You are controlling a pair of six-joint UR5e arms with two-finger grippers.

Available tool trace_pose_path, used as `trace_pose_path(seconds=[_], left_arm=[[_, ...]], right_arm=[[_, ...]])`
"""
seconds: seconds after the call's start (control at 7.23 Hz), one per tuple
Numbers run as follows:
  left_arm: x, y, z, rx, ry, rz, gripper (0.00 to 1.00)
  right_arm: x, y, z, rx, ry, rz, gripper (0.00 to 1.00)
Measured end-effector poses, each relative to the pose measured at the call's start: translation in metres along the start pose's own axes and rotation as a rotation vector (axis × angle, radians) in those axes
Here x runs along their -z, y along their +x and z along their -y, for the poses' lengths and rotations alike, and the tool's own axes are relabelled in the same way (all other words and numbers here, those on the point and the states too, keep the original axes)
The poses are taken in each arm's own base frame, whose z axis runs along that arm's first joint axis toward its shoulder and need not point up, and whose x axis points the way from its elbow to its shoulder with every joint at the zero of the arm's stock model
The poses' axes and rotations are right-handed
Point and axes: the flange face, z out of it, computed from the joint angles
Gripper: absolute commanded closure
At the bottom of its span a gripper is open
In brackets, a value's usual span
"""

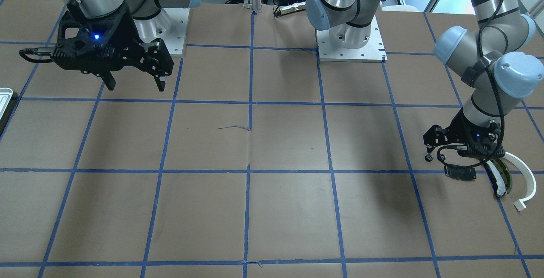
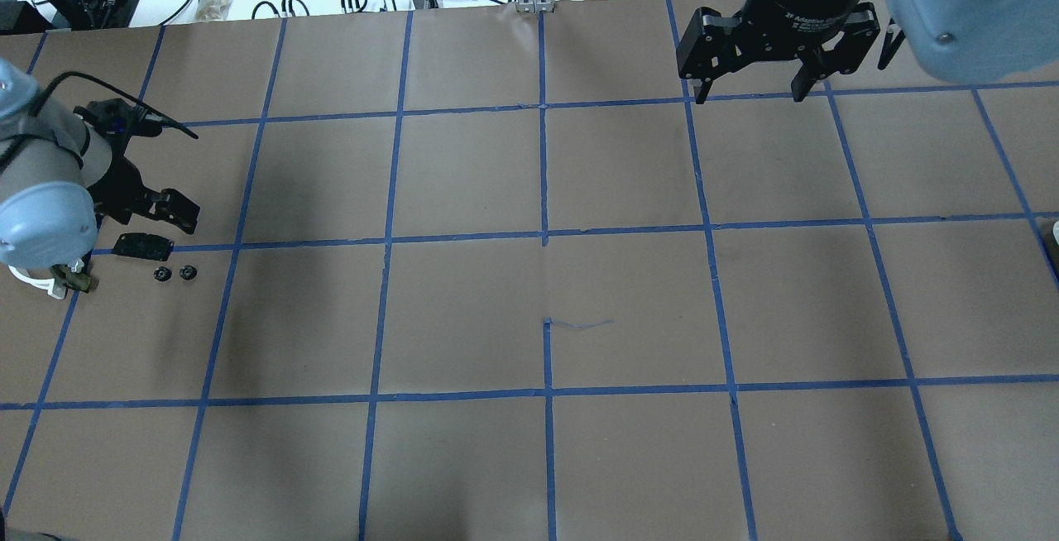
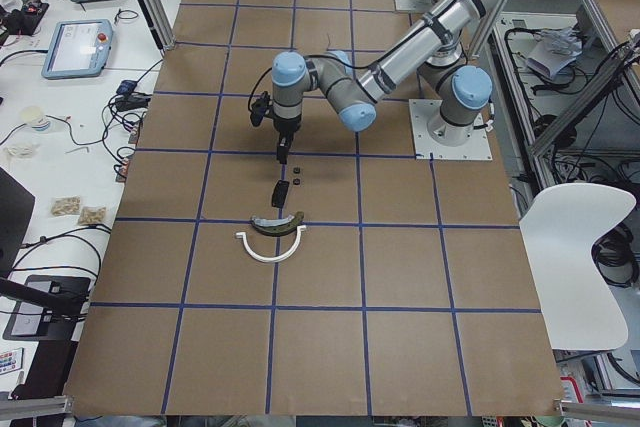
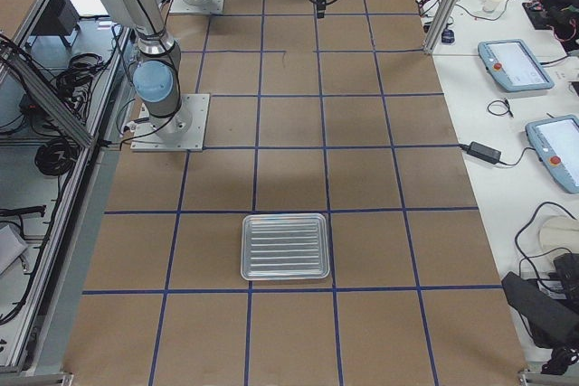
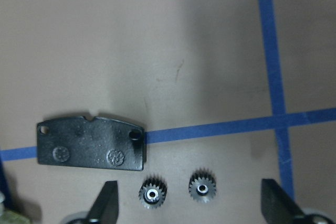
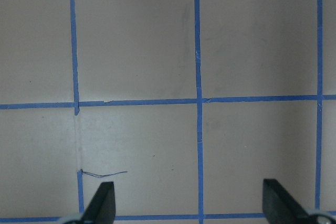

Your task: Place bearing gear from tray to pile

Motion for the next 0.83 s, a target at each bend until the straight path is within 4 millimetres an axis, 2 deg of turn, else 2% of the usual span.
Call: trace_pose_path(seconds=[0.14,0.28,0.42,0.55,0.69,0.83], left_arm=[[0.056,0.04,0.017,0.039,0.0,-0.005,0.0],[0.109,0.09,0.026,0.081,0.005,-0.014,0.0],[0.158,0.138,0.023,0.122,0.013,-0.025,0.0],[0.199,0.183,0.011,0.145,0.032,-0.033,0.0],[0.224,0.222,-0.003,0.135,0.054,-0.041,0.0],[0.231,0.243,-0.012,0.12,0.054,-0.047,0.0]], right_arm=[[0.0,0.0,0.0,0.0,-0.001,0.0,0.0],[0.0,0.0,0.0,0.0,0.0,0.0,0.0],[0.0,0.0,0.0,0.0,0.001,0.0,0.0],[0.001,0.0,0.0,0.0,0.001,0.0,0.0],[0.0,0.0,0.0,0.0,0.001,0.0,0.0],[0.0,0.0,0.0,0.0,0.0,0.0,0.0]])
